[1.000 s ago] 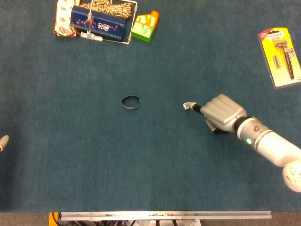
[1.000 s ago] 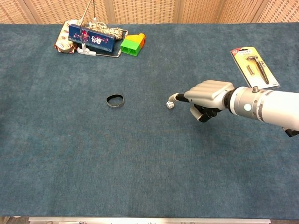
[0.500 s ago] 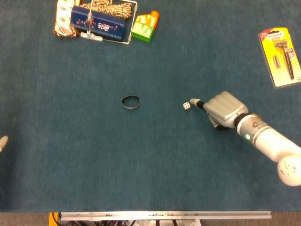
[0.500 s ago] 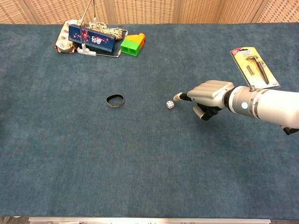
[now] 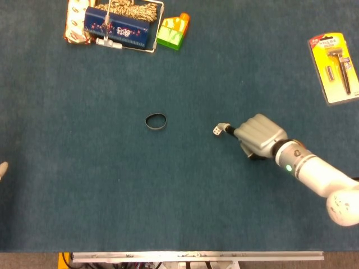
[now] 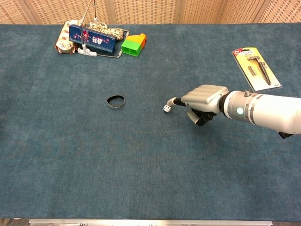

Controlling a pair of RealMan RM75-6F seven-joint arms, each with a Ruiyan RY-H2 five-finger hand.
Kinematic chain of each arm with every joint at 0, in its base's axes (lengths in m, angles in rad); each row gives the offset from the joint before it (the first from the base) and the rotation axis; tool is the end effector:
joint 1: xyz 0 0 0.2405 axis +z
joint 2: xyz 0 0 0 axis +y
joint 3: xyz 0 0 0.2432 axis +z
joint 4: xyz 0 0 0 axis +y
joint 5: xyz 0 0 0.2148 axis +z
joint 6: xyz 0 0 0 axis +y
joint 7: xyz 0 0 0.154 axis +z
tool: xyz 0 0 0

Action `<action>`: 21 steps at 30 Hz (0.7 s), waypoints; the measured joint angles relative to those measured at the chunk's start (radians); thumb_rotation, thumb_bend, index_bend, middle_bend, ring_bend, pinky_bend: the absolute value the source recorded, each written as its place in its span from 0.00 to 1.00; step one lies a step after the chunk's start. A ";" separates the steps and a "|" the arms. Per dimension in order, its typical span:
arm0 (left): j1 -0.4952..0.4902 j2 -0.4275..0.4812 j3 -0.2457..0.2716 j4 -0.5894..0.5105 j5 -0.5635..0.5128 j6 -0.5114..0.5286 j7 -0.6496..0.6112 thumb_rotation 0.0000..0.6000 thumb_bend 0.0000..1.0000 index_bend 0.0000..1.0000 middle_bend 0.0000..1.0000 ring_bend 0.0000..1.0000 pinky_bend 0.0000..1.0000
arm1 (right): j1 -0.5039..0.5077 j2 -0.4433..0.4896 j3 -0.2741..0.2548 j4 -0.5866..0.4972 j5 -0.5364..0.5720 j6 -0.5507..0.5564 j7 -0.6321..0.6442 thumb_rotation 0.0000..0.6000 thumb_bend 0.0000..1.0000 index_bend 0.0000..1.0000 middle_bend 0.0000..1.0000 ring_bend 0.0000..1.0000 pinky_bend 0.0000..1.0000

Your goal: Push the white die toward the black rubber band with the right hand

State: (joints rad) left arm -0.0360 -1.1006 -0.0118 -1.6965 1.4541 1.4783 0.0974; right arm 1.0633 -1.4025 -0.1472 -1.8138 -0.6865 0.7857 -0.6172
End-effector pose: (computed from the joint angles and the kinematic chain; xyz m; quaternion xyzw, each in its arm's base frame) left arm -0.3044 0.1661 0.1428 -0.5878 -0.4161 -0.3426 0.6033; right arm -0.1293 -0.2722 -0.0542 0.8783 -0.3600 0.1379 0.2829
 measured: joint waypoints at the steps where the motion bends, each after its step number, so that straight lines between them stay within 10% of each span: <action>1: 0.000 0.000 0.000 0.000 -0.001 0.000 0.000 1.00 0.17 0.21 0.21 0.28 0.30 | -0.001 0.001 0.000 -0.004 -0.007 0.001 0.001 1.00 0.82 0.04 1.00 1.00 0.99; 16: -0.006 -0.005 -0.006 0.001 -0.001 -0.006 0.001 1.00 0.17 0.21 0.21 0.28 0.30 | -0.076 0.086 0.000 -0.091 -0.149 0.134 0.050 1.00 0.80 0.04 0.94 0.98 0.93; 21: -0.009 -0.014 -0.012 0.014 0.006 0.005 0.003 1.00 0.17 0.21 0.21 0.28 0.29 | -0.170 0.157 -0.003 -0.111 -0.233 0.258 0.102 1.00 0.52 0.02 0.78 0.79 0.82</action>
State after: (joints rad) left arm -0.0448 -1.1149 -0.0242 -1.6824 1.4597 1.4828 0.1000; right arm 0.8932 -1.2456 -0.1499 -1.9252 -0.9193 1.0439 -0.5157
